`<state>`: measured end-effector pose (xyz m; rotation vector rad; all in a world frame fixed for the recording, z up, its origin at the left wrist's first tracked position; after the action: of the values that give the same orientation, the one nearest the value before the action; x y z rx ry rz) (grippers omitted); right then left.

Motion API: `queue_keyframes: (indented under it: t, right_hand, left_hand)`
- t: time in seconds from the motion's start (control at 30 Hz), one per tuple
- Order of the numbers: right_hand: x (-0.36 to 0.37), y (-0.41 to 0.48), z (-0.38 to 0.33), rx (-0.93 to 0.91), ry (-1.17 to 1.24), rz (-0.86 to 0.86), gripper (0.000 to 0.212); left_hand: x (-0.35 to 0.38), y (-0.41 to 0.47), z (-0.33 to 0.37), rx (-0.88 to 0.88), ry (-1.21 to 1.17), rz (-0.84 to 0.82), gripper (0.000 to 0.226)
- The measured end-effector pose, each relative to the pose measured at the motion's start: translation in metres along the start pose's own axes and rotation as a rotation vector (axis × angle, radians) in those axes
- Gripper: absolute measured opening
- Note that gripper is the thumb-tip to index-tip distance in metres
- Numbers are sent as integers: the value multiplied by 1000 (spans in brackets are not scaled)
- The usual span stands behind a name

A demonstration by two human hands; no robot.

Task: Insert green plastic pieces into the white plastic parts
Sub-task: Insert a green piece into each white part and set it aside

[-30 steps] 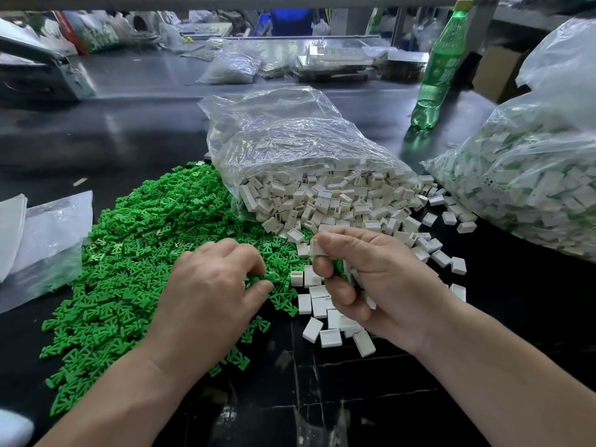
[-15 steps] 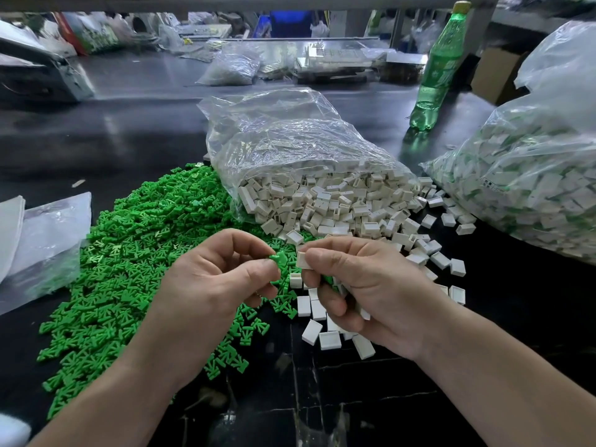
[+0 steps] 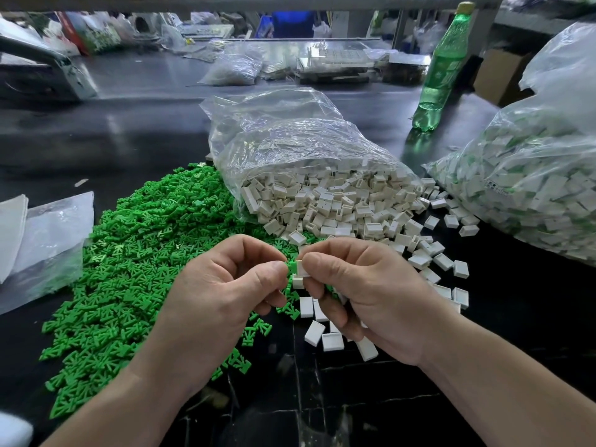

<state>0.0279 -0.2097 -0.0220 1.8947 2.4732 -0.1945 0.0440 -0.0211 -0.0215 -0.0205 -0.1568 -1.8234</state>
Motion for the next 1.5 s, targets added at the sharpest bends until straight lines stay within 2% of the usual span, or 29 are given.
queue_keyframes:
  t: [0.2, 0.3, 0.4, 0.47, 0.57, 0.67, 0.87, 1.07, 1.5]
  right_hand:
    - [1, -1, 0, -85, -112, 15, 13]
    - [0, 0, 1, -54, -128, 25, 23]
    - [0, 1, 2, -31, -97, 15, 32]
    - [1, 1, 3, -23, -70, 10, 38]
    - [4, 1, 4, -18, -4, -11, 41]
    - [5, 1, 2, -1, 25, -16, 41]
    - [11, -1, -3, -20, 87, -23, 34]
    - [15, -4, -7, -7, 98, 5, 31]
    - [20, -8, -10, -18, 23, 48, 26]
  left_hand:
    - [1, -2, 0, 22, 45, -16, 13]
    - [0, -1, 0, -59, -143, -49, 24]
    - [4, -1, -1, -156, -351, -66, 24]
    - [11, -2, -1, -234, -524, -127, 31]
    - [18, -4, 0, -342, -773, -262, 40]
    - [20, -4, 0, -377, -873, -262, 45]
    - [23, -5, -3, -324, -880, -170, 30]
    - [23, -5, -4, -290, -890, -213, 42]
    - [24, -8, -3, -273, -864, -168, 40]
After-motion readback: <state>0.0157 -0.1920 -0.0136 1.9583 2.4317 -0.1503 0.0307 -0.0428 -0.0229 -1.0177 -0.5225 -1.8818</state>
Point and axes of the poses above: each hand's wrist, its own y-axis towards the middle knuckle, its own x-axis out of the palm, z = x × y, the point moved 1 cm from there along y, towards the middle knuckle, and after that the axes turned 12 degrees about -y, right-handed, at the moved point
